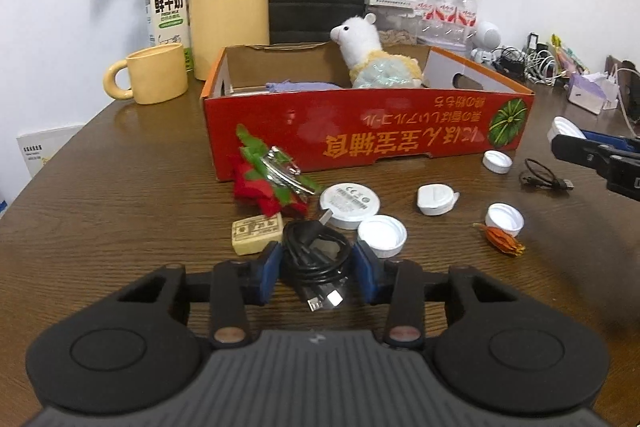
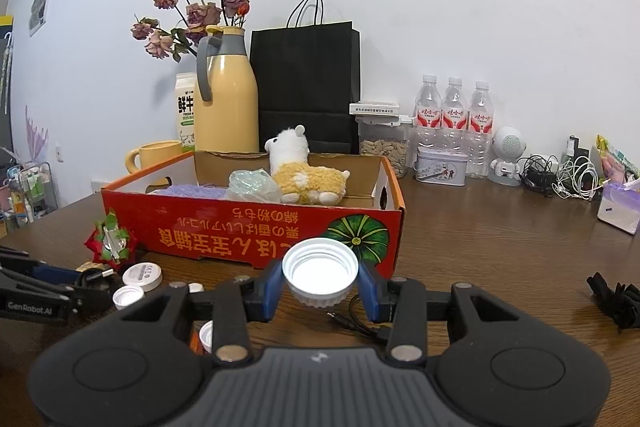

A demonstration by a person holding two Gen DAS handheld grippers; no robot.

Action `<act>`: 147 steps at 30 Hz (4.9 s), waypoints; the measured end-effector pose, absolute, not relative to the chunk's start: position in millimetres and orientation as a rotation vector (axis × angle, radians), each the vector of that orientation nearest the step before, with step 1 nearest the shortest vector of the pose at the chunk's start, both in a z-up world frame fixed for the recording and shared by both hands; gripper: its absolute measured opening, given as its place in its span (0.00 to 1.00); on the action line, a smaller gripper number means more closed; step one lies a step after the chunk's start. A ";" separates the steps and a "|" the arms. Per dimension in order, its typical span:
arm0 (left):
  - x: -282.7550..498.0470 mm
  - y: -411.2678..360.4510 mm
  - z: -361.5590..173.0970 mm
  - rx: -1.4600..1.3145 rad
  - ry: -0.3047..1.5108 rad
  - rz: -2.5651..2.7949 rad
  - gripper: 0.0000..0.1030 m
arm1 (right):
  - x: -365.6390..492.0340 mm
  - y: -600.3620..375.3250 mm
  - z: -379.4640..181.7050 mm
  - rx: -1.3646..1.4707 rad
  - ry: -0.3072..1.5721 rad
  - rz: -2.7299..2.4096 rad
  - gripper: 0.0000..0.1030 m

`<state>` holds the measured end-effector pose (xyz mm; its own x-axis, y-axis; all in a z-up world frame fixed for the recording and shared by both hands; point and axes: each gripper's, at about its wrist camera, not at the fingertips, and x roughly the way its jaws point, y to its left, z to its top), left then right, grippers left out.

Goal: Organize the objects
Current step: 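Carry the cap toward the box with the right gripper while the left gripper grasps the black cable, then release the cable into the box with the left gripper while the right gripper drops the cap inside, then grasp the black USB cable with the right gripper while the left gripper approaches the gold block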

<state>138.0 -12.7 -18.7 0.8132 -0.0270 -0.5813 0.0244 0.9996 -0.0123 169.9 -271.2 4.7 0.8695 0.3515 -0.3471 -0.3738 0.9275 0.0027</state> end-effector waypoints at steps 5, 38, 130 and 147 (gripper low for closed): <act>131.8 -13.1 -15.6 -0.010 0.588 -0.021 0.38 | 169.8 -271.2 4.8 -0.066 0.350 0.380 0.38; 244.8 -21.5 61.9 -0.001 0.332 0.005 0.38 | 267.2 -201.7 53.5 -0.093 0.288 0.400 0.38; 137.8 39.4 21.7 -0.068 0.507 0.145 1.00 | 240.1 -290.4 -14.6 -0.135 0.614 0.456 0.41; 153.1 39.1 -12.4 -0.094 0.636 0.169 1.00 | 196.5 -290.5 0.9 -0.107 0.418 0.393 0.41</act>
